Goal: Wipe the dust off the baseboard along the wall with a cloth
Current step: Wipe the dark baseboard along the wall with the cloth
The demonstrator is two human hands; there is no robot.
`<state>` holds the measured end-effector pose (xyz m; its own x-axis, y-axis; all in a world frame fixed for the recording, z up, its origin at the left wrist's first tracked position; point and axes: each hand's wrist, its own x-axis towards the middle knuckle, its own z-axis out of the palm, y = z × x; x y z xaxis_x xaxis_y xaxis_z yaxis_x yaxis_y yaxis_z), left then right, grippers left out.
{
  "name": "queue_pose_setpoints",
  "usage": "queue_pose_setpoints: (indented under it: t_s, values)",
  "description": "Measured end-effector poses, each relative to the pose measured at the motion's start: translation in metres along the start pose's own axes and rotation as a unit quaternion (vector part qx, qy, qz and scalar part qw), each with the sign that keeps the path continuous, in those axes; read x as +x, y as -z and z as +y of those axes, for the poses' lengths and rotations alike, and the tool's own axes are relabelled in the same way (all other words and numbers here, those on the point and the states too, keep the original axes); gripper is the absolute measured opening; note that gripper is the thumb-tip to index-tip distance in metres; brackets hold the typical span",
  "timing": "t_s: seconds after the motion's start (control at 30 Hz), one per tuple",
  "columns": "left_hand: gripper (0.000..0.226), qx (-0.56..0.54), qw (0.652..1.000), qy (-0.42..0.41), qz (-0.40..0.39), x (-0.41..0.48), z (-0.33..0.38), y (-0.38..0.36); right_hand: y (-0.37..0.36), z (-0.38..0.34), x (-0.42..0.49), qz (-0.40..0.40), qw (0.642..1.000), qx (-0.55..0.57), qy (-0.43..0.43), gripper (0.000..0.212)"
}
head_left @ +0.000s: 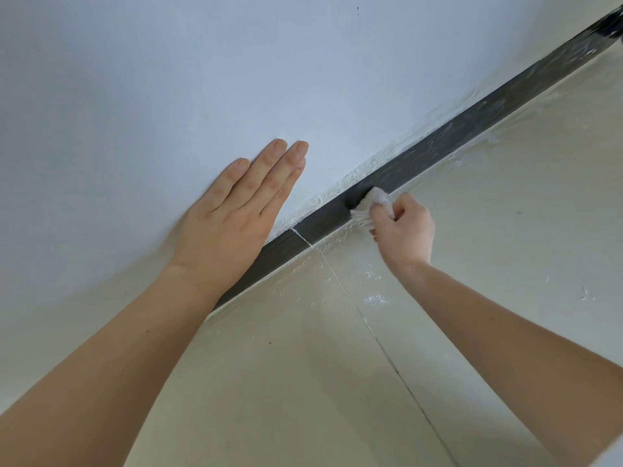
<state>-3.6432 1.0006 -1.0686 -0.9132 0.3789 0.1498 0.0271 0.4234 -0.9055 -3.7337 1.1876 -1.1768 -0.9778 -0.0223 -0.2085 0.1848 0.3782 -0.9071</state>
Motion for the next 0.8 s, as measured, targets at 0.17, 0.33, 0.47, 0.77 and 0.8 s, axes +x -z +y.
queue_pose_setpoints:
  t_s: [0.17,0.33,0.47,0.77,0.8]
  values:
    - [0.08,-0.01,1.0,-0.003,-0.012,-0.001,0.0,0.001,-0.015,-0.001,-0.043,-0.21,0.972,-0.093,0.043,0.031]
    - [0.079,-0.019,1.0,-0.014,-0.021,0.0,-0.005,0.004,-0.04,-0.009,-0.05,-0.222,0.975,-0.019,-0.008,0.031]
    - [0.074,-0.027,0.999,-0.006,-0.024,0.001,0.0,0.005,-0.021,-0.002,-0.008,-0.122,0.991,0.015,-0.061,0.029]
    - [0.06,-0.043,0.998,0.023,-0.031,0.002,0.003,0.01,0.039,0.001,0.06,0.083,0.969,0.172,-0.154,0.031]
    - [0.061,-0.045,0.998,0.023,-0.032,0.002,0.003,0.01,0.041,-0.002,0.058,0.081,0.97,0.178,-0.146,0.03]
